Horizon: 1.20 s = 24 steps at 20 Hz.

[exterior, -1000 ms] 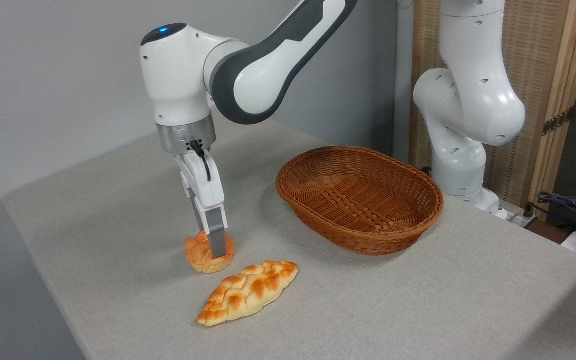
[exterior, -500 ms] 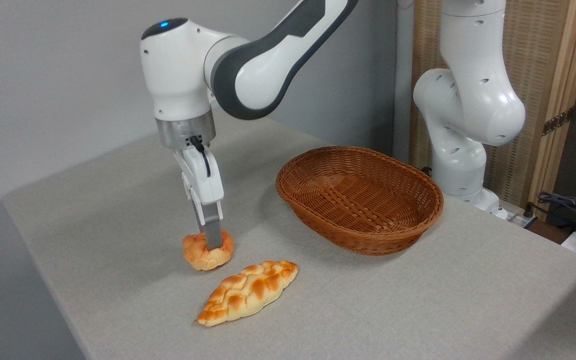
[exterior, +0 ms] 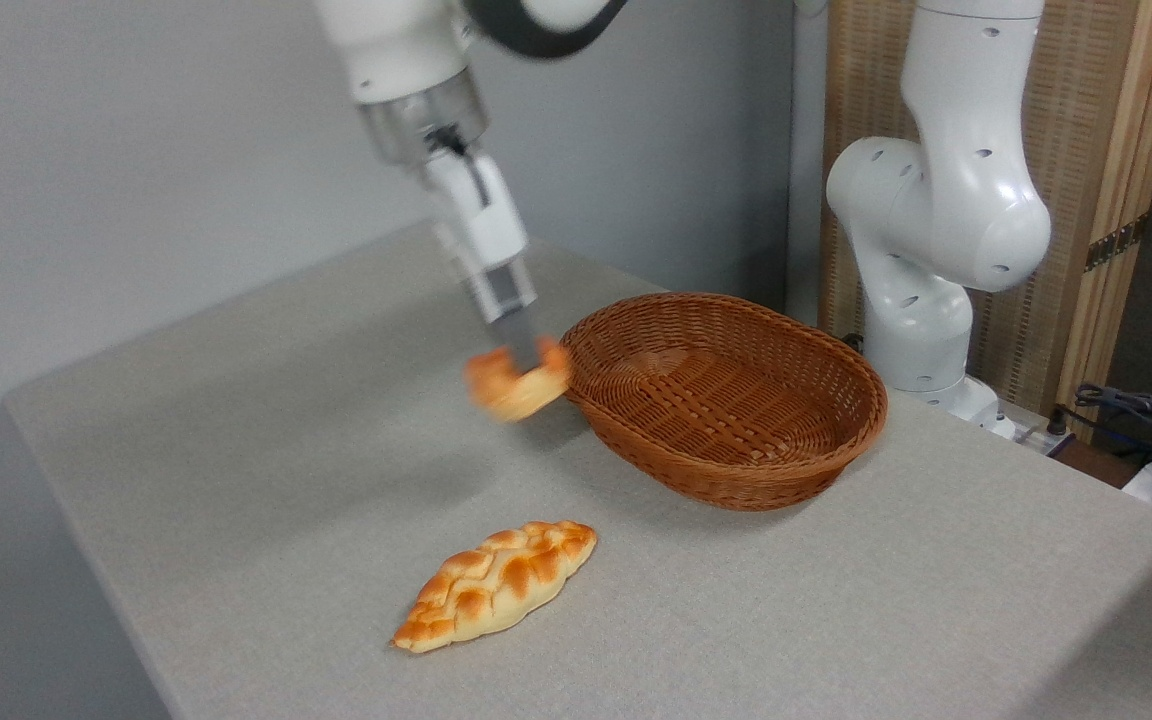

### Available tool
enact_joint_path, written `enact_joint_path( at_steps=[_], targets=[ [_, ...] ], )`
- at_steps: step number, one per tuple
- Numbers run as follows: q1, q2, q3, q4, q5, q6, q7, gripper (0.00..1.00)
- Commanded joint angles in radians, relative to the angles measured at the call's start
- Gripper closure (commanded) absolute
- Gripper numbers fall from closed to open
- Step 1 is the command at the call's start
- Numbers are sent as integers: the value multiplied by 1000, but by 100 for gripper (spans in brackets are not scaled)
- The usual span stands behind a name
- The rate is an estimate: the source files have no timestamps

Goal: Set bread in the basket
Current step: 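Lift the roll and carry it over the wicker basket, then open the gripper to release the roll inside the basket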

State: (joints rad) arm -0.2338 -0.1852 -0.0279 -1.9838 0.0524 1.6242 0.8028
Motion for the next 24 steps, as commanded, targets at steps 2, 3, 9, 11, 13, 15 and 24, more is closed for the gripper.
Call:
enact_joint_path(
  at_steps=[2, 3, 9, 11, 13, 15, 24],
  targets=[
    [-10, -106, 11, -90, -3, -147, 104, 78],
    [-18, -135, 11, -136, -3, -142, 104, 78],
    [-94, -241, 11, -320, -2, -89, 99, 51],
    [-113, -244, 11, -342, -2, -86, 95, 17],
    [-133, -241, 11, -362, -11, -64, 90, 0],
    [-133, -238, 13, -363, -54, -47, 87, 0],
    [-118, -224, 26, -340, -97, -10, 23, 0]
  ],
)
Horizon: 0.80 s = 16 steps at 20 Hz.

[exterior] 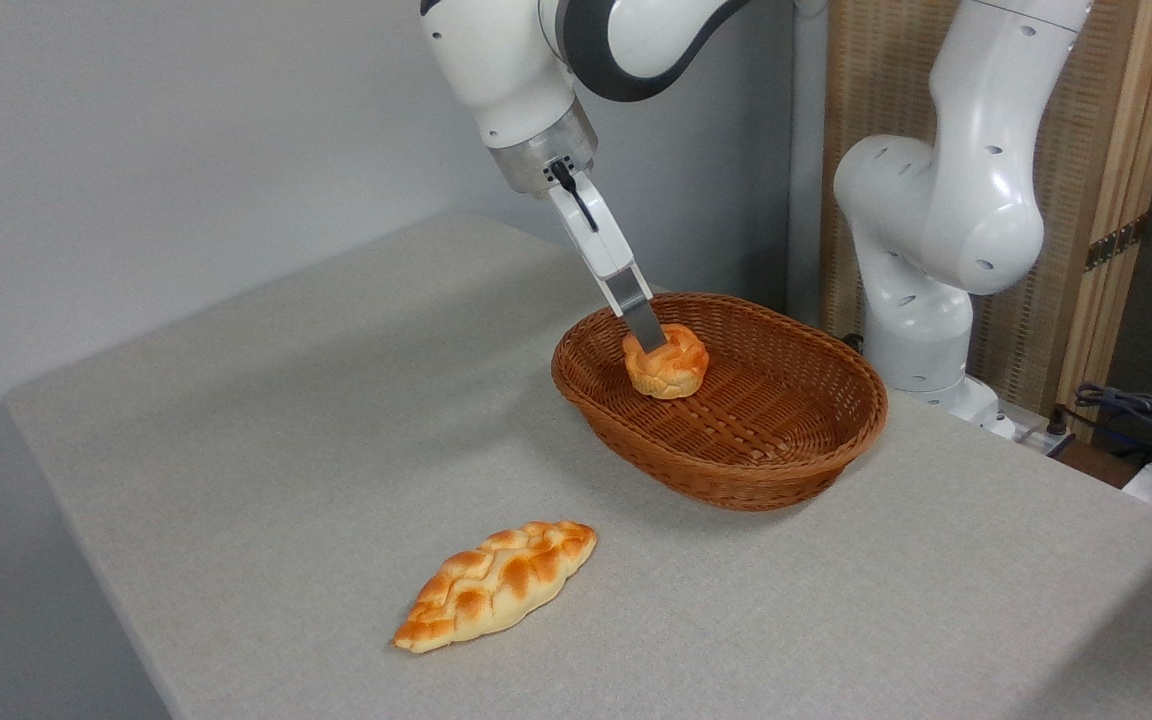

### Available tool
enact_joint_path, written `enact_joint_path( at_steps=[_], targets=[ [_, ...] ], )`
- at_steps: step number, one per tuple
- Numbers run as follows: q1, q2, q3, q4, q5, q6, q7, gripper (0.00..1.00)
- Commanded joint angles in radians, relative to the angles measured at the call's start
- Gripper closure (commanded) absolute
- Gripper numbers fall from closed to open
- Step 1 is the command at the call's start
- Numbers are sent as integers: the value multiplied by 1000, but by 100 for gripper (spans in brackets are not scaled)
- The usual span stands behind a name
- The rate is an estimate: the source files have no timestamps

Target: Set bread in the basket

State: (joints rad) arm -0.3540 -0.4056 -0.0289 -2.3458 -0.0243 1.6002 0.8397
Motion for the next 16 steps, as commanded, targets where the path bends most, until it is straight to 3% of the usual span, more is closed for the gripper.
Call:
enact_joint_path(
  at_steps=[1, 6, 9, 11, 13, 16],
  targets=[
    [4, -4, 36, 40, -20, 12, -14, 0],
    [85, 86, 102, 320, -26, 10, -63, 0],
    [150, 242, 106, 559, -28, 12, -99, 0],
    [193, 310, 104, 655, -29, 14, -97, 0],
    [219, 353, 101, 715, -43, 14, -100, 0],
    [221, 360, 92, 734, -46, 4, -158, 0]
  ],
)
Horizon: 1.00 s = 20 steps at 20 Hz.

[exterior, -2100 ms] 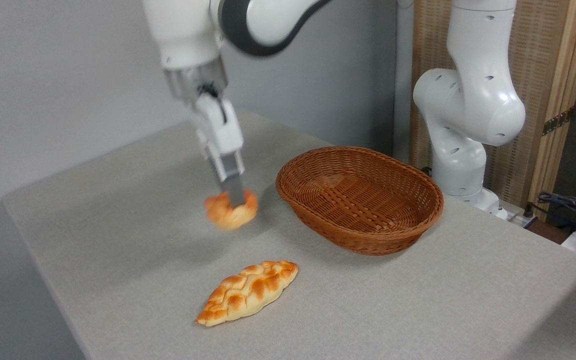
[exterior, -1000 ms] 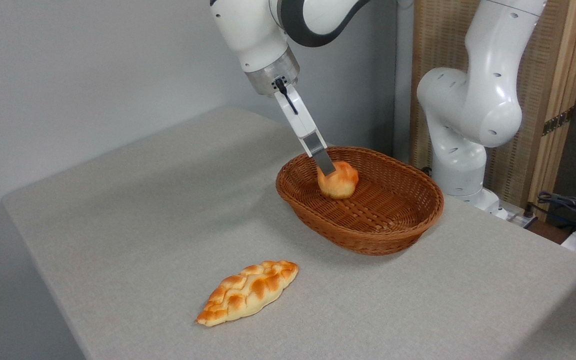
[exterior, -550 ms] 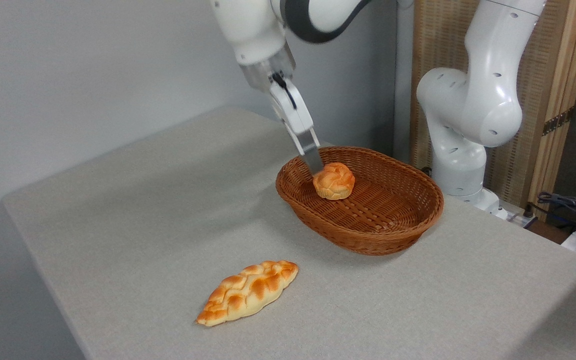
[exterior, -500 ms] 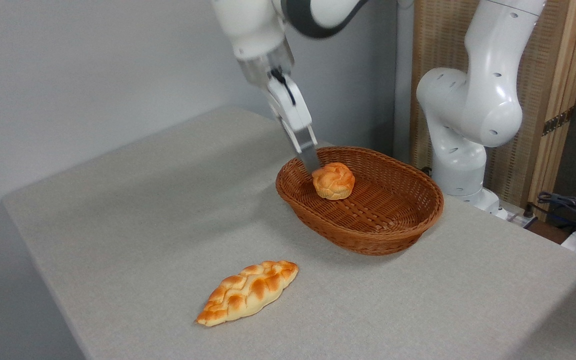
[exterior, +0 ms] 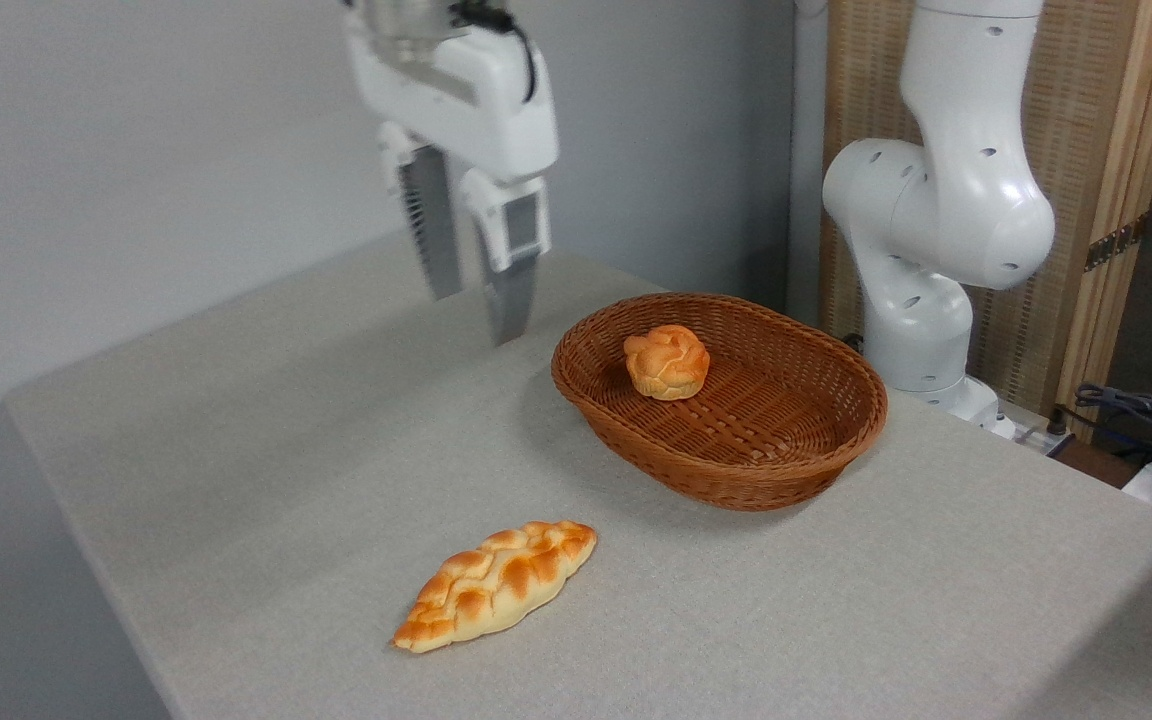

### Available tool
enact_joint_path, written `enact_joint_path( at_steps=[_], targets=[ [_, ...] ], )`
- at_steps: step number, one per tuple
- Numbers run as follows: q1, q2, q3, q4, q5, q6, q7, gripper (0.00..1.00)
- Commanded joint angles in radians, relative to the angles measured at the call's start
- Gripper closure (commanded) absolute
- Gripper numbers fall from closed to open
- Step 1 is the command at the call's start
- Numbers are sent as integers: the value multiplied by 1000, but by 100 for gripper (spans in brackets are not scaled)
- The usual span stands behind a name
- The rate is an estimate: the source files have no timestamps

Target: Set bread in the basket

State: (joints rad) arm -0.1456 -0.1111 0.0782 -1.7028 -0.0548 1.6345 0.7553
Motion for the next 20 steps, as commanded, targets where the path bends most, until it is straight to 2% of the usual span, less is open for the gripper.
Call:
enact_joint_path(
  at_steps=[1, 9, 11, 12, 14, 20],
  targets=[
    [12, 67, -15, 92, -14, -30, -74, 0],
    [12, 80, -37, 92, -10, -39, -74, 0],
    [50, 85, -72, 92, -2, -39, -74, 0],
    [104, 84, -122, 92, -2, -39, -73, 0],
    [158, 79, -172, 91, -2, -39, -73, 0],
    [159, 77, -172, 91, -2, -39, -74, 0]
  ],
)
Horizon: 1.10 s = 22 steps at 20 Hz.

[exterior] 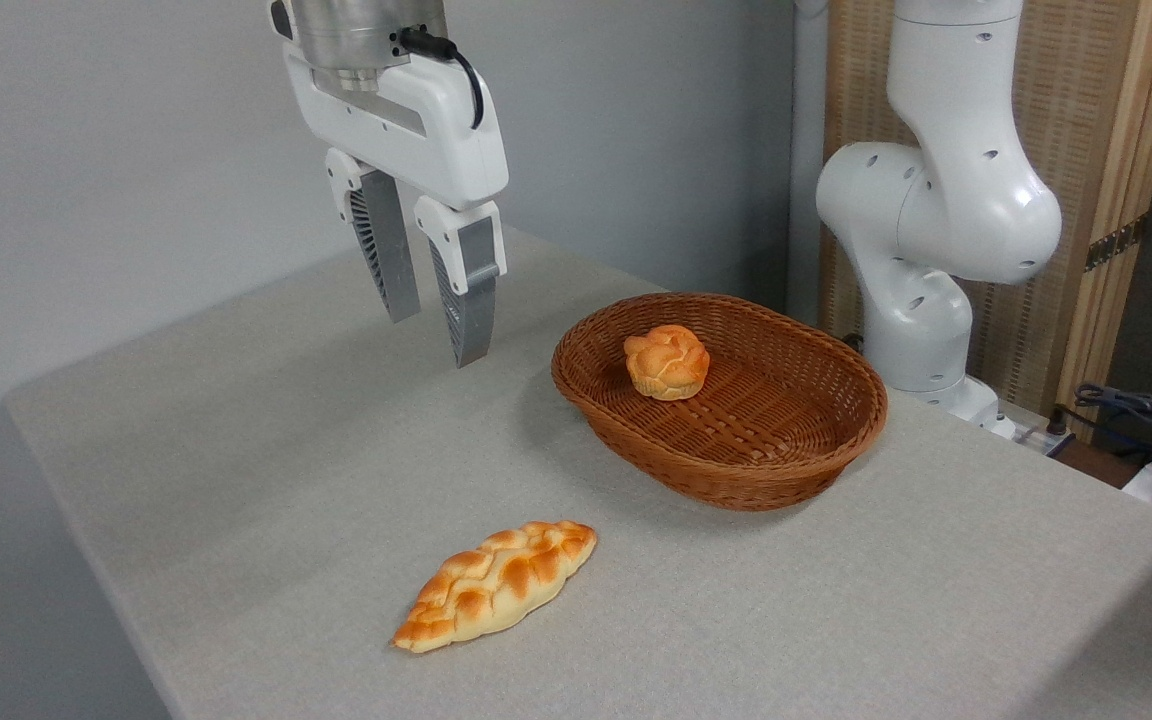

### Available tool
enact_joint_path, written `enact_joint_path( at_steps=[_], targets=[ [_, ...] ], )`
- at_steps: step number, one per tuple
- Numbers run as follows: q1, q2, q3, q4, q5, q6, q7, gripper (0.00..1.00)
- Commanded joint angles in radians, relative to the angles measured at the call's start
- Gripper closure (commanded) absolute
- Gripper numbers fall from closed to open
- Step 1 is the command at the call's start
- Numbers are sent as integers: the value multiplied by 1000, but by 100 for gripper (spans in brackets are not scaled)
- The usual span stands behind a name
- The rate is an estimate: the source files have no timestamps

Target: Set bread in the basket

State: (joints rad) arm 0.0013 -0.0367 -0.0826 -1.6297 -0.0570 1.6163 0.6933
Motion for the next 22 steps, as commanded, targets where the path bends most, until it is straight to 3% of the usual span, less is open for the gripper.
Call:
enact_joint_path(
  at_steps=[1, 5, 7, 9, 22],
  targets=[
    [13, 3, -9, 18, 0, -21, -12, 0],
    [3, -2, 9, 18, 3, -22, -12, 0],
    [-61, -2, 72, 18, 3, -23, -14, 0],
    [-86, 0, 101, 18, 3, -21, -11, 0],
    [-67, 0, 86, 18, 3, -21, -6, 0]
  ],
)
